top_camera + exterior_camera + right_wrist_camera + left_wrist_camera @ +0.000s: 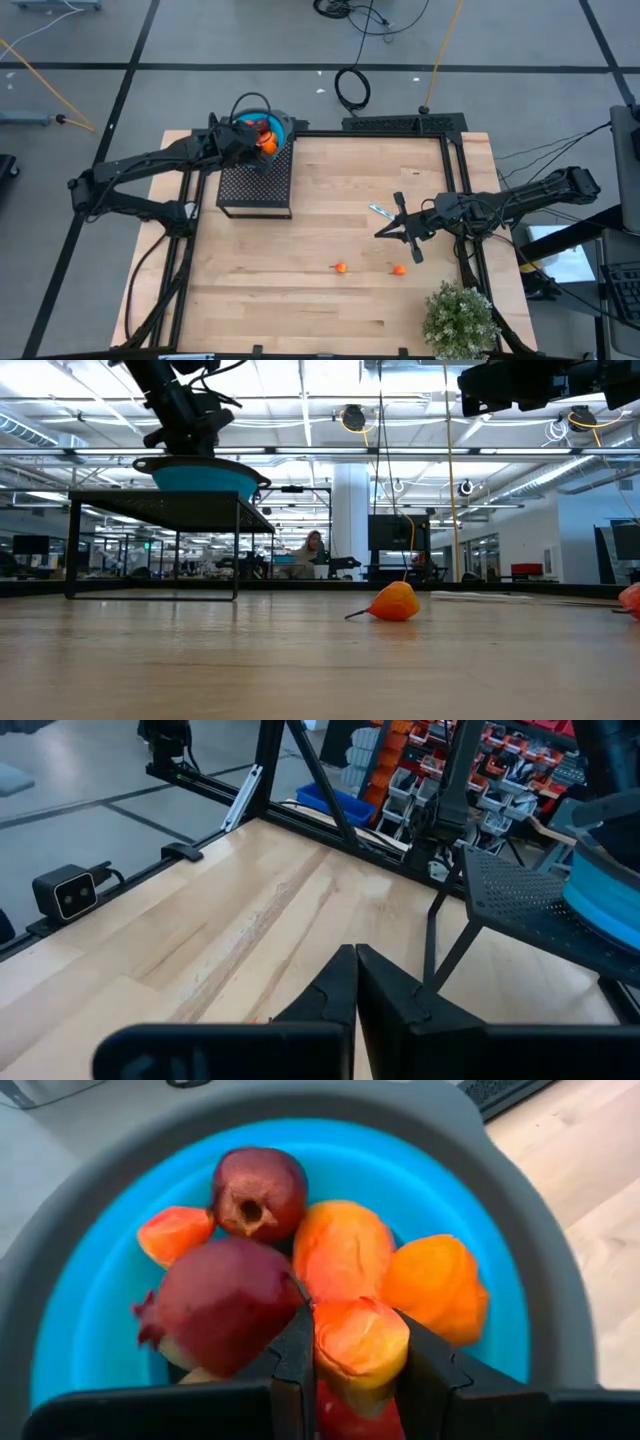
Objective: Pick & Place Fruit
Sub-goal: Put the yellow pear into the blue strainer bowl on the shelf, then put the blue knife on the shelf
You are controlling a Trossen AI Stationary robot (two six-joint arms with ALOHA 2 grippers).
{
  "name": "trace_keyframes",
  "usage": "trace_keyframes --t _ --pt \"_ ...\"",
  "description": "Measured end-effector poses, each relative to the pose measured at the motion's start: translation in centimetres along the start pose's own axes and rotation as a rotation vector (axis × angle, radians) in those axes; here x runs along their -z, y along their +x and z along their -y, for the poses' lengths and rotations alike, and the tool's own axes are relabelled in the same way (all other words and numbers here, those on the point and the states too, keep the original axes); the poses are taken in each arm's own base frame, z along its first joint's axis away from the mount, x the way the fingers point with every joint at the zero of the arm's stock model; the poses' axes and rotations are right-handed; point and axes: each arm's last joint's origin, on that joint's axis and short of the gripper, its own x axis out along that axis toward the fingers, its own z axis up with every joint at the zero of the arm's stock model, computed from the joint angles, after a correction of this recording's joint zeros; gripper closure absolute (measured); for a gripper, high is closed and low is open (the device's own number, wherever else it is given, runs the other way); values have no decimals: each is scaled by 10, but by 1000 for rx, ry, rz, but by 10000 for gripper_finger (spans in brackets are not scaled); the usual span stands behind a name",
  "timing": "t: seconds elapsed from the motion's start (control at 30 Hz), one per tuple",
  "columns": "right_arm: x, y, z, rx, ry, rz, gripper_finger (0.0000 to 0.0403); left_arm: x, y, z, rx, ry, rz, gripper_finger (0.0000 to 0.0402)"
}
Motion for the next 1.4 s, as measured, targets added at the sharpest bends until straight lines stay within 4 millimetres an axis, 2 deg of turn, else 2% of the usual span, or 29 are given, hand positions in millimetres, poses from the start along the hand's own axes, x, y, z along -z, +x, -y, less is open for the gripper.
trace_keyframes --t 0.13,0.47,0.7,0.87,1.03,1.4 --pt "0 0 0 0 0 0 403 0 3 -1 -17 8 -5 304" --pt "0 0 0 0 2 0 403 -1 3 -2 -31 3 3 199" --pt "0 0 0 0 2 0 403 -2 -2 -3 -12 -1 19 162" --pt "0 0 0 -1 2 -3 403 -5 -16 -8 34 -16 76 161" --pt "2 0 -1 -8 5 -26 403 -8 -40 -16 131 -40 166 160" --pt "12 -1 -2 17 49 -133 403 2 -93 -24 324 9 304 160"
